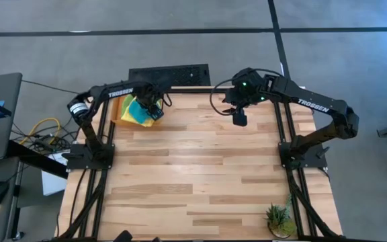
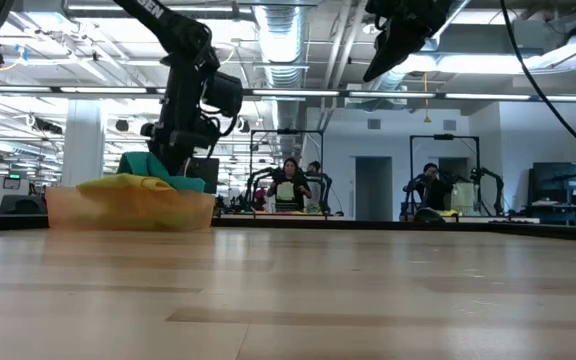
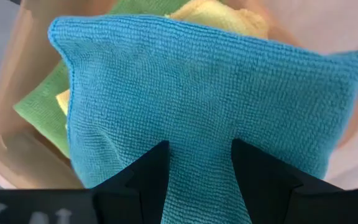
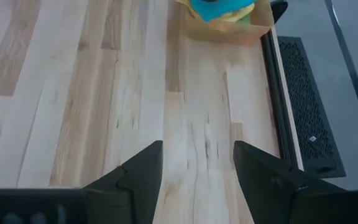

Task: Fold microfiber towels
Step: Stack the blue microfiber towel on top of the yellow microfiber towel, then return to Home Position

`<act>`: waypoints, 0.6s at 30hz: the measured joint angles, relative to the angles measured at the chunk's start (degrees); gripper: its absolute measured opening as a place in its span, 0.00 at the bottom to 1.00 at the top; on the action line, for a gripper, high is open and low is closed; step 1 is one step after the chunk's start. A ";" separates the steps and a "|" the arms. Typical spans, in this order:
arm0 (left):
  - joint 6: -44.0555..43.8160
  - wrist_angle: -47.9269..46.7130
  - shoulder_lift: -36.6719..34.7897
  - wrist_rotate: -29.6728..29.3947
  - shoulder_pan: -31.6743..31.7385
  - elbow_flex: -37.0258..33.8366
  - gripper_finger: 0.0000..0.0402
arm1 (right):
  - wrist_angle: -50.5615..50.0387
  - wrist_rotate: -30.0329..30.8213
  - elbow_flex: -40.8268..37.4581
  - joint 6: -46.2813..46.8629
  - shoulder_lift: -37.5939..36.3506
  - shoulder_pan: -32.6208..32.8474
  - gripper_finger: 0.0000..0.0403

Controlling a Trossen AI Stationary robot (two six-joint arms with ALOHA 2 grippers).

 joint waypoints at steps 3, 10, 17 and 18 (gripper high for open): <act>0.03 0.91 0.00 -0.14 -0.02 -0.63 0.42 | 0.00 0.38 0.00 -0.24 0.00 0.00 0.55; -1.56 -3.74 -3.69 -2.29 -0.24 6.84 0.41 | 0.00 1.63 0.00 -0.46 -1.83 -0.05 0.55; 3.09 -7.21 -11.34 -0.66 -4.00 14.07 0.41 | -0.58 12.34 0.00 1.45 -9.14 -0.04 0.49; 2.80 -6.94 -12.39 -1.09 -5.07 14.19 0.40 | -0.95 12.67 0.00 2.14 -10.55 -0.04 0.46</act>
